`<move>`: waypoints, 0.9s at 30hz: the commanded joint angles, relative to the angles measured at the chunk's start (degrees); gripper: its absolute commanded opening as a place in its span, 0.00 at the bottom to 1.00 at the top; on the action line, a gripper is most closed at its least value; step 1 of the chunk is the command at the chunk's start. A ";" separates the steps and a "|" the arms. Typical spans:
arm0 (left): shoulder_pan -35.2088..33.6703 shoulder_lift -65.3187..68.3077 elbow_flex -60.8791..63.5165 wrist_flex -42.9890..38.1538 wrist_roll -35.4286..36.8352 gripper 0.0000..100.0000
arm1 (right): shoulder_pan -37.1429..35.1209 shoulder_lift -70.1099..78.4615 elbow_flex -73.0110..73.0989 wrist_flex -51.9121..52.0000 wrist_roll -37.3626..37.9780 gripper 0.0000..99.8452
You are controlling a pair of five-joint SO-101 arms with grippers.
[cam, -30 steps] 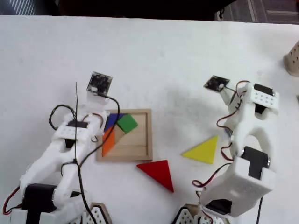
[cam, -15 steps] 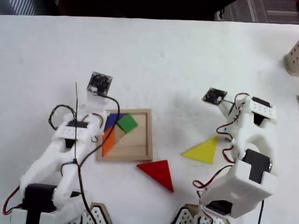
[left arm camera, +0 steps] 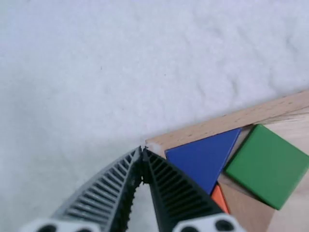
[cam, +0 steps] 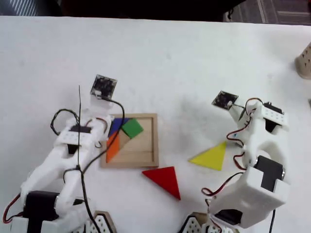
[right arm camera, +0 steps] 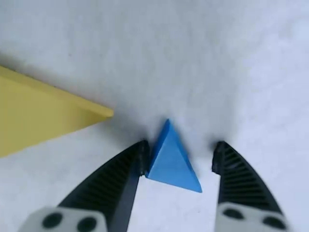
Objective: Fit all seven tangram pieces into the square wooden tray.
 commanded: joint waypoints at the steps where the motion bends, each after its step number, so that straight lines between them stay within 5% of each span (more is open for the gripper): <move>1: -0.48 -0.13 -2.73 -1.49 -0.35 0.02 | 1.45 -2.42 -0.70 0.40 1.14 0.22; 7: -0.48 -0.13 -2.73 -1.49 -0.35 0.02 | 3.91 -8.75 -0.44 3.56 1.41 0.22; 16: -0.57 -0.13 -2.73 -1.49 -0.35 0.02 | 4.00 -8.84 4.31 3.21 11.78 0.22; 27: -0.57 -0.13 -2.73 -1.49 -0.35 0.02 | 4.35 -3.47 4.22 0.31 11.87 0.19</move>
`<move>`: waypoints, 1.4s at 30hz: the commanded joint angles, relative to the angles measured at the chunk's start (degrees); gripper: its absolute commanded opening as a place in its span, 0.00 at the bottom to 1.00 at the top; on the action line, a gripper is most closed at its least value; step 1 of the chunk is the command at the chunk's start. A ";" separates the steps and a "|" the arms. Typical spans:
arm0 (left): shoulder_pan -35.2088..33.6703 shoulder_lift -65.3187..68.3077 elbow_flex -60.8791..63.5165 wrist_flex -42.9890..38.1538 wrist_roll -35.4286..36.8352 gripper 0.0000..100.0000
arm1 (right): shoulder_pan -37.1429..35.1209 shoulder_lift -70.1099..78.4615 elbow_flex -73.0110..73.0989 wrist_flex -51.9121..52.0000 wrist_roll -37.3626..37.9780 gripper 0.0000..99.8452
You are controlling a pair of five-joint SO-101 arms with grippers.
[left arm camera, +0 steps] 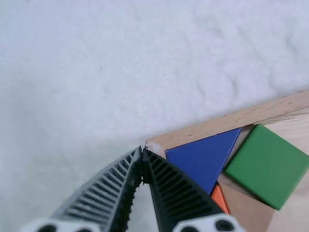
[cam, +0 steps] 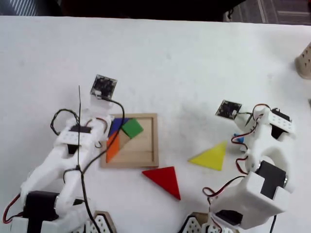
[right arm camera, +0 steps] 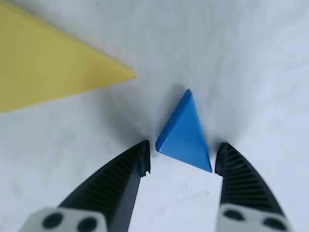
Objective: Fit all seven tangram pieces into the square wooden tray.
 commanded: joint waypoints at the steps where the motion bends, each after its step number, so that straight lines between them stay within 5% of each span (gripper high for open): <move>1: -0.57 -0.13 -2.73 -1.49 -0.35 0.02 | 0.22 1.27 -0.18 -1.01 1.49 0.17; 7: -0.57 -0.13 -2.73 -1.49 -0.35 0.02 | -0.31 1.45 0.09 1.71 0.35 0.17; 27: -0.57 -0.13 -2.73 -1.49 -0.35 0.02 | -3.82 1.27 0.18 2.95 -26.02 0.14; 34: -0.57 -0.13 -2.73 -1.49 -0.35 0.02 | -6.90 -4.97 2.64 2.86 -26.46 0.25; 42: -0.57 -0.13 -2.73 -1.49 -0.35 0.02 | -8.31 -7.87 6.15 -3.82 -26.37 0.25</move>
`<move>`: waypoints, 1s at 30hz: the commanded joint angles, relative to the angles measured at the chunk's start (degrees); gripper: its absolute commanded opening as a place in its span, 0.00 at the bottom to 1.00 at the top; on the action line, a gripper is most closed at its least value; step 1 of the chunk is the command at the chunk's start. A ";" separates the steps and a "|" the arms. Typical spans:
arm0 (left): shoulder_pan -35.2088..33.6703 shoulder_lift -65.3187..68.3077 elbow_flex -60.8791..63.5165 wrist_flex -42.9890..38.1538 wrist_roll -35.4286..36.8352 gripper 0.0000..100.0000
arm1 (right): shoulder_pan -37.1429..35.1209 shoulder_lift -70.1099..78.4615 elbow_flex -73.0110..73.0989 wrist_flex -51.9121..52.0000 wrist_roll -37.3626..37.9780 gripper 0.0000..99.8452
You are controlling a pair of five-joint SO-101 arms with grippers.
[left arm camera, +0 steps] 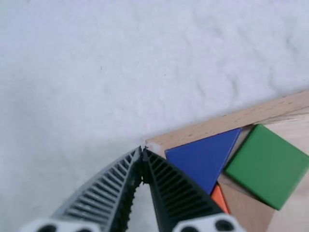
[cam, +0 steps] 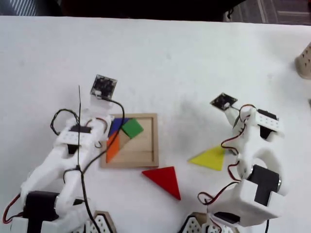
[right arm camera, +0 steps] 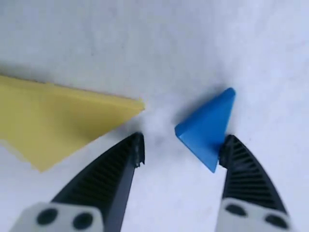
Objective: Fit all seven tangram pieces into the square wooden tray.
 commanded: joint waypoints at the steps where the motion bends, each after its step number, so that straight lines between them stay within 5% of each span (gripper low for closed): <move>1: -0.57 -0.13 -2.73 -1.49 -0.35 0.02 | -1.36 -2.15 0.53 -4.79 -0.26 0.25; 7: -0.57 -0.13 -2.64 -1.49 -0.35 0.02 | -2.07 1.01 0.62 -8.84 -0.44 0.25; 13: -0.57 -0.13 -2.64 -1.49 -0.35 0.02 | -1.80 1.80 0.62 -10.51 -0.35 0.13; 25: -0.57 -0.13 -2.64 -1.49 -0.35 0.02 | -0.40 1.36 0.70 -10.51 -0.53 0.15; 30: -0.57 -0.13 -2.64 -1.49 -0.35 0.02 | -0.75 1.27 0.62 -8.75 -0.62 0.09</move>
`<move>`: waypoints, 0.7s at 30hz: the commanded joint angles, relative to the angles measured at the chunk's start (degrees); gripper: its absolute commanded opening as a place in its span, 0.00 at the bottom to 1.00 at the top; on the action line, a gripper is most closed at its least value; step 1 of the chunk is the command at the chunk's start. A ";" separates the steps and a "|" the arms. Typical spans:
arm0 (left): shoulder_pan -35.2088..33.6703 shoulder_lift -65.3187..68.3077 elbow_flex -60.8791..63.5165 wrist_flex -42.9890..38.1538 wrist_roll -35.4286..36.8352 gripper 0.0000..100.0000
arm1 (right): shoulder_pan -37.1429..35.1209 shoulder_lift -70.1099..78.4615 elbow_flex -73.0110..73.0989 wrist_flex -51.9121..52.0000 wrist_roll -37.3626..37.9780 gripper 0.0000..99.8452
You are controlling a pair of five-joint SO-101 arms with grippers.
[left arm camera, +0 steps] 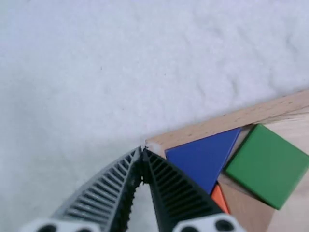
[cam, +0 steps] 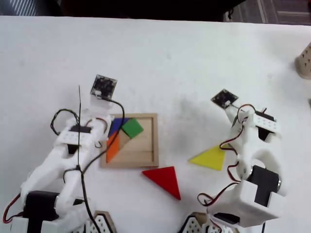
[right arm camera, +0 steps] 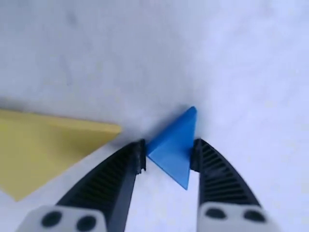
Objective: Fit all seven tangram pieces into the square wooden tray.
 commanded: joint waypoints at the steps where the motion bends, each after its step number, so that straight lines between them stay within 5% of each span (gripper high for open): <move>1: -0.57 -0.13 -2.64 -1.49 -0.35 0.02 | -0.13 -0.04 -0.53 0.84 -0.70 0.07; 21: -0.40 -0.13 -2.55 -1.58 -0.35 0.02 | -3.30 -0.04 -13.19 20.09 -6.95 0.06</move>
